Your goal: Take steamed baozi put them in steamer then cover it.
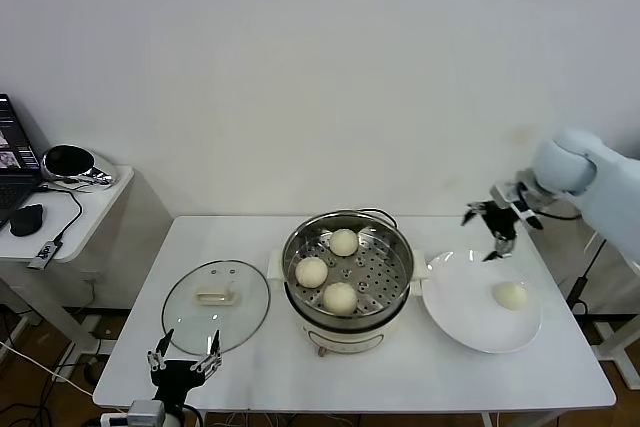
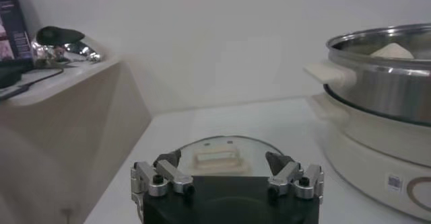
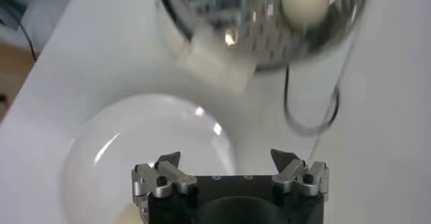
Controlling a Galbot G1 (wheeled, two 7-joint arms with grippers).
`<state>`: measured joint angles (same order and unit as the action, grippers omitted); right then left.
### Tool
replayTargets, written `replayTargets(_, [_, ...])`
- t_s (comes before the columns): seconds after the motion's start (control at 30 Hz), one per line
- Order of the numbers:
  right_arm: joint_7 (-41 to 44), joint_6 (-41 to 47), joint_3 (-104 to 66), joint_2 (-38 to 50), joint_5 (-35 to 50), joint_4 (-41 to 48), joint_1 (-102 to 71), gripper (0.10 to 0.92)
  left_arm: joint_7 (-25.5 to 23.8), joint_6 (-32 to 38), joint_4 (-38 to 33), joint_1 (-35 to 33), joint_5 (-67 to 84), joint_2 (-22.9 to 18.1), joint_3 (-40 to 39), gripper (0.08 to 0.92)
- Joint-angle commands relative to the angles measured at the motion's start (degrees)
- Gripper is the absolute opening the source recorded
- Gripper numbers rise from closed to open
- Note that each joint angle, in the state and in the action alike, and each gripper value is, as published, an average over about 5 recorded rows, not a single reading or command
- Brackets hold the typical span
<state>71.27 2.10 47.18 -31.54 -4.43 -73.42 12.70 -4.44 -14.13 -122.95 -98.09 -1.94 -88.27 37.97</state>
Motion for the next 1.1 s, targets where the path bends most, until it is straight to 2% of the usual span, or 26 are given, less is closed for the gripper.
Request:
replayTargets(0.03, [-0.59, 1.89, -9.68, 3.24, -8.14, 6.53, -13.47, 0.823, -0.09, -1.05, -0.28, -0.52, 0.54, -0.20, -0.12, 0.823])
replayTargets(0.6, [-3.95, -5.97, -14.41, -8.81, -13.16, 22.88, -17.67, 0.823, -0.11, -0.76, -0.79, -2.60, -0.58, -0.61, 0.24, 0.823])
replayTargets(1.1, [-1.66, -6.83, -14.15, -10.86, -18.91, 24.24, -17.99, 0.823, -0.22, -0.80, -0.77, -2.25, -0.20, -0.79, 0.53, 0.823])
